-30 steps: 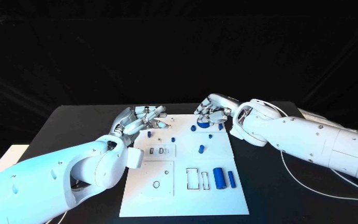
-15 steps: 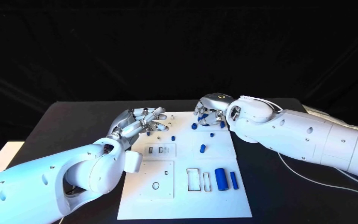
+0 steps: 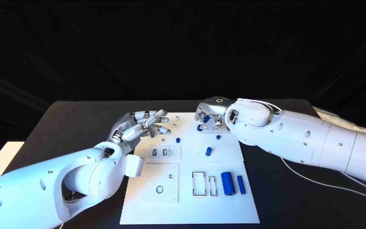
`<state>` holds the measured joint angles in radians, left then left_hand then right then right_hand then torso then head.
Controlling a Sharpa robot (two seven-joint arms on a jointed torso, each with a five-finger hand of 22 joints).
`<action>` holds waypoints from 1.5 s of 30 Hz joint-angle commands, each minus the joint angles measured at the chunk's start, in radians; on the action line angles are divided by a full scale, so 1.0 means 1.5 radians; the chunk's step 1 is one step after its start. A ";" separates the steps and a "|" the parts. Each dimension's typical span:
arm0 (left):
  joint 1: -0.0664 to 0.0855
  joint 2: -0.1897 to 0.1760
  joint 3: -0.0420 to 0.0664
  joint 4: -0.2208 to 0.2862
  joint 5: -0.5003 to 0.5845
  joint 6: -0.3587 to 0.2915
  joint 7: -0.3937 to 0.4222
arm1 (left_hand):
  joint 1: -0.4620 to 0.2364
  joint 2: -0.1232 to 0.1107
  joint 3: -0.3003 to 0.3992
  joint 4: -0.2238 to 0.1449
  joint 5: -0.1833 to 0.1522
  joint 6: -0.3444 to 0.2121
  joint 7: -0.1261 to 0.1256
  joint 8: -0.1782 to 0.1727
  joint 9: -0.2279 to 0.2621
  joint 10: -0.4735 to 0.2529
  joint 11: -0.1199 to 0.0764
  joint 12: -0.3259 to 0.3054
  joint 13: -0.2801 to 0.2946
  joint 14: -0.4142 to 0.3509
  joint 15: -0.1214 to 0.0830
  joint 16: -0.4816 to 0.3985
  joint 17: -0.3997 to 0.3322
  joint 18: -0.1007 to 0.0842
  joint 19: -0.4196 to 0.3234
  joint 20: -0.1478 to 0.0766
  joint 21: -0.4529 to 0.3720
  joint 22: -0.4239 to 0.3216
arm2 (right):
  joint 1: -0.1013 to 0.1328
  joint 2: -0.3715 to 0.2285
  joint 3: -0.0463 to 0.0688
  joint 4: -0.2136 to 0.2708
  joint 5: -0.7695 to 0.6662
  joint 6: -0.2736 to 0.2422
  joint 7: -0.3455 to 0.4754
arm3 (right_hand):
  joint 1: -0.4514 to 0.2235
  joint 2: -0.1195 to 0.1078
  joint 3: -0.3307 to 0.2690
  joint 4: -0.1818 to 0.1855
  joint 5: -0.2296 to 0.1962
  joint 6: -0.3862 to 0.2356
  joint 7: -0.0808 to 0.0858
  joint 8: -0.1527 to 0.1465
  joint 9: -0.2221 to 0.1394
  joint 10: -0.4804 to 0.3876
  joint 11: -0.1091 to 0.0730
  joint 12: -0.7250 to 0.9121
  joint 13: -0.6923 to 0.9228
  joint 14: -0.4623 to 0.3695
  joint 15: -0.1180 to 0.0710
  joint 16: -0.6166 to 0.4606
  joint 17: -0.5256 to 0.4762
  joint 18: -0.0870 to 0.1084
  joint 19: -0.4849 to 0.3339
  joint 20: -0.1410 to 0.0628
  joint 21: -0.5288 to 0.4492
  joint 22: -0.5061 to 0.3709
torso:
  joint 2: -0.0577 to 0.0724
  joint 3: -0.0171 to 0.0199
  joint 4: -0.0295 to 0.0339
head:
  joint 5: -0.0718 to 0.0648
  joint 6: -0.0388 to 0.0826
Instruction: Assemble the parts on the task board
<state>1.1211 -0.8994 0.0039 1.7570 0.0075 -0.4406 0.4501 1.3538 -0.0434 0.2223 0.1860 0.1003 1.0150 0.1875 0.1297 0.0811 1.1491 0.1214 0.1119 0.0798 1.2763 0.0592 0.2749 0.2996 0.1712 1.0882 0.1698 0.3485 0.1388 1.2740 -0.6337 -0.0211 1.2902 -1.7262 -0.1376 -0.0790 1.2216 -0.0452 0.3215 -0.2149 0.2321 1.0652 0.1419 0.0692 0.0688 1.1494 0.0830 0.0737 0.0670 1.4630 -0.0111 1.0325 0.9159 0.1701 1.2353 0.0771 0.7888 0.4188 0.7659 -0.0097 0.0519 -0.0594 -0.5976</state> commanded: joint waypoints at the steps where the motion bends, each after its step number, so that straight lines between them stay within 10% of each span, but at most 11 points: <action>1: 0.001 -0.001 0.001 0.003 0.003 0.013 0.002 | -0.006 0.002 -0.002 -0.002 0.001 -0.003 0.004 -0.002 -0.001 -0.002 0.004 -0.003 0.000 -0.004 0.002 0.004 0.000 0.007 0.002 0.000 0.002 0.001 | 0.000 0.003 0.000 -0.003 -0.019 0.030 -0.005 | 0.001 -0.003 0.005 0.003 -0.004 0.005 -0.003 0.001 0.001 0.006 -0.002 0.005 0.000 0.029 0.001 0.015 0.015 0.008 -0.006 0.001 0.007 0.004 | 0.004 -0.0005 0.0018 | 0.001 -0.002; 21: 0.004 -0.004 0.001 0.003 0.005 0.016 0.004 | -0.005 0.003 -0.001 -0.003 0.002 -0.003 0.004 -0.003 -0.001 -0.003 0.004 -0.004 0.000 -0.005 0.002 0.005 0.003 0.007 0.003 0.000 0.002 0.001 | 0.000 0.006 0.000 -0.003 -0.023 0.044 -0.006 | 0.004 0.004 0.030 0.015 -0.009 0.032 -0.008 0.008 0.005 0.029 -0.009 0.009 0.000 0.031 -0.005 0.088 0.088 0.003 -0.002 0.001 0.073 0.068 | 0.011 -0.0013 0.0059 | 0.000 -0.009; 33: 0.005 -0.004 0.001 -0.003 0.005 0.017 -0.001 | -0.005 0.004 -0.001 -0.003 0.002 -0.004 0.004 -0.003 -0.001 -0.003 0.005 -0.004 -0.001 -0.005 0.002 0.005 0.004 0.007 0.003 0.000 0.002 0.001 | 0.000 -0.002 0.000 0.009 0.014 -0.110 0.002 | 0.034 0.039 0.087 0.023 -0.078 0.072 -0.017 0.026 0.019 0.076 -0.021 0.017 0.007 0.034 -0.014 0.140 0.139 -0.009 0.016 -0.006 0.156 0.165 | 0.013 -0.0020 0.0077 | 0.001 -0.004; 45: 0.005 -0.006 0.001 -0.007 0.009 0.017 -0.002 | -0.005 0.004 -0.001 -0.003 0.002 -0.004 0.005 -0.004 -0.001 -0.004 0.005 -0.005 -0.001 -0.005 0.002 0.005 0.005 0.007 0.003 0.000 0.002 0.001 | 0.000 0.026 0.001 -0.009 0.027 -0.157 -0.011 | 0.035 0.032 0.102 0.025 -0.086 0.067 -0.013 0.023 0.021 0.073 -0.019 0.007 0.005 0.032 -0.012 0.144 0.140 -0.011 0.012 -0.006 0.169 0.177 | 0.015 -0.0035 0.0098 | 0.001 0.002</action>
<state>1.1266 -0.9081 0.0044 1.7466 0.0171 -0.4368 0.4445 1.3539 -0.0434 0.2223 0.1861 0.1003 1.0112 0.1913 0.1298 0.0808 1.1454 0.1250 0.1120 0.0795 1.2727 0.0628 0.2788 0.3058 0.1710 1.0881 0.1698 0.3485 0.1385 1.2744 -0.6033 -0.0201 1.2845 -1.6960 -0.3152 -0.0851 1.2551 -0.0175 0.4643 -0.1834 0.1076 1.1699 0.1163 0.1077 0.0850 1.2504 0.0617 0.0887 0.0791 1.4685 -0.0272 1.2430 1.1254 0.1702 1.2538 0.0664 1.0382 0.6835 0.7883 -0.0140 0.0662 -0.0581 -0.5974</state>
